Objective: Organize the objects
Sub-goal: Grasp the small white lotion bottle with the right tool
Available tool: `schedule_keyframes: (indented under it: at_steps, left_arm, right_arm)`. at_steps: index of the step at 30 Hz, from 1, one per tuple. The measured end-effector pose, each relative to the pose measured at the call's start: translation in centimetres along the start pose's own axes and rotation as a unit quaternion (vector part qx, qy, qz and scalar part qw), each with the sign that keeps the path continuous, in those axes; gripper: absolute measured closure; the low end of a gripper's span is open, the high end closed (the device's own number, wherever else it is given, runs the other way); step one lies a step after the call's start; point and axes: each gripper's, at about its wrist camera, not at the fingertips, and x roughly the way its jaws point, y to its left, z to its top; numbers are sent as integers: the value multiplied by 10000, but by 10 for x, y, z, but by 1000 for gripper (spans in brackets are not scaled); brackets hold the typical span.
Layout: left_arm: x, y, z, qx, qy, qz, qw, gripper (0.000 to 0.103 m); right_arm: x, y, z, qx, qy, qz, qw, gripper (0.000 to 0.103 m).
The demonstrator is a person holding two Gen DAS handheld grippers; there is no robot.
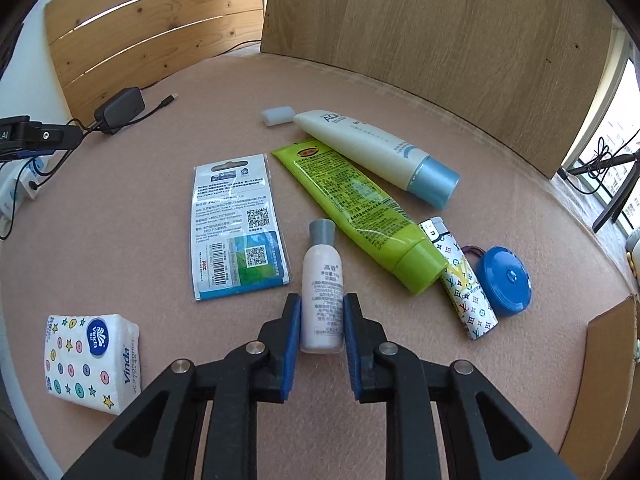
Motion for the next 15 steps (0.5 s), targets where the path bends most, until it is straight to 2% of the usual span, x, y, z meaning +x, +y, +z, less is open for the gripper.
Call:
schedule_keyframes:
  at_steps: [8,11,15]
  left_arm:
    - [9,-64,-5,577,166,-340,9976,19]
    - [10,-108,-7,925,231,-598,9936,19]
    - [11,-181,-8,1505,216,-896,9843,18]
  right_arm:
    - [-28,-6,-44,460,-17,-95,9989,85]
    - [-38,-17,-60,674,23,-318,9972,85]
    - [-52,-42,-84,1131,60,-461,9925,85]
